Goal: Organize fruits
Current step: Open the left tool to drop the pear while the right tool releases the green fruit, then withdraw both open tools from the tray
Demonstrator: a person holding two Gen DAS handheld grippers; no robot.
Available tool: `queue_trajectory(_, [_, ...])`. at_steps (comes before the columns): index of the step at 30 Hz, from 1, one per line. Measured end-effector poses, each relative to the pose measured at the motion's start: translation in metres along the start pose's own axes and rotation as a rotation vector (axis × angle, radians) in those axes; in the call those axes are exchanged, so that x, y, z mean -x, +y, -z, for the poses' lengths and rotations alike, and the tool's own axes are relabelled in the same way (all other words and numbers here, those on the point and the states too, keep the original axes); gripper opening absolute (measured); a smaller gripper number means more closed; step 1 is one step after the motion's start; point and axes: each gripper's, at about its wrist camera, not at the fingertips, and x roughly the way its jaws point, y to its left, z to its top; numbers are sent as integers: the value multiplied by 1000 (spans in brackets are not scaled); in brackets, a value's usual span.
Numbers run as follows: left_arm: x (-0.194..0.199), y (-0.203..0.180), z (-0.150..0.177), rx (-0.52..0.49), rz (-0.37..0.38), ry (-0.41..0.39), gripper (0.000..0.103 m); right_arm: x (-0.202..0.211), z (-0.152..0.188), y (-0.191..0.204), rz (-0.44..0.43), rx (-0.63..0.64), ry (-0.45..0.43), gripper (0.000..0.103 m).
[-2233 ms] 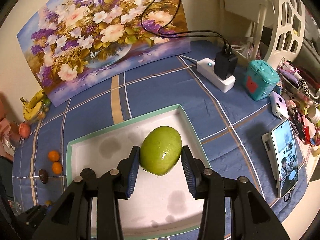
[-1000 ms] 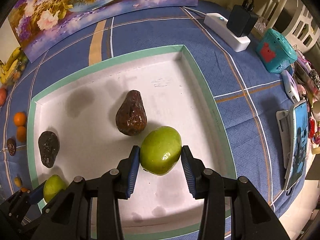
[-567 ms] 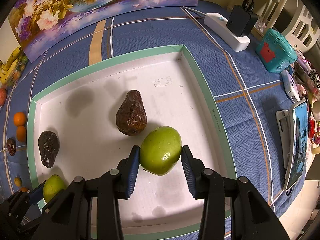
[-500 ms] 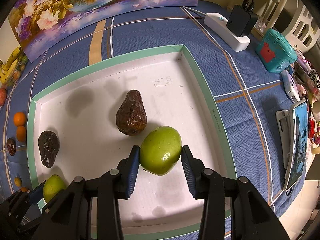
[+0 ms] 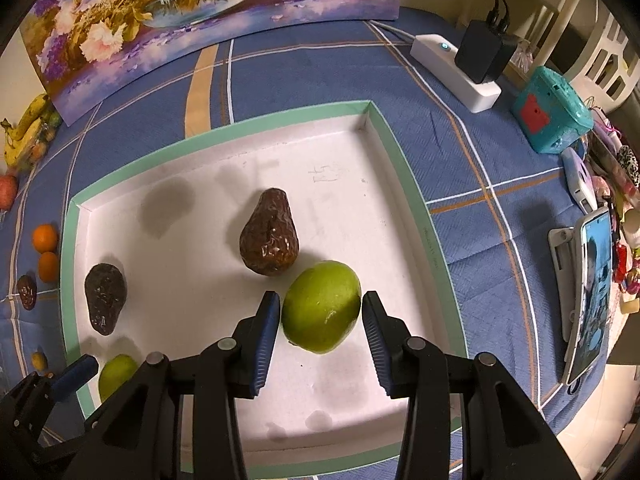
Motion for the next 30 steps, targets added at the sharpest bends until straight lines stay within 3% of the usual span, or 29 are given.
queue_trajectory(7, [17,2,-6,15,14,-48,60,19,-5,-1,-4,2,-49,44])
queue_trajectory(17, [26,22,-6,65,6,-57,63,22,-6,2,-7,8,-54,44])
queue_trajectory(21, [28,30,-8,98,-26,-75,75,21,-6,3,1,10,-54,61])
queue_trajectory(24, [30,40,-8,136,-89,-91,85,21,-6,3,18,5,-61,67])
queue_trajectory(27, [30,49,-7,172,-138,-99,88,22,-6,1,26,1,-70,71])
queue_trajectory(30, [30,57,-7,203,-165,-110,103,22,-6,1,32,1,-74,83])
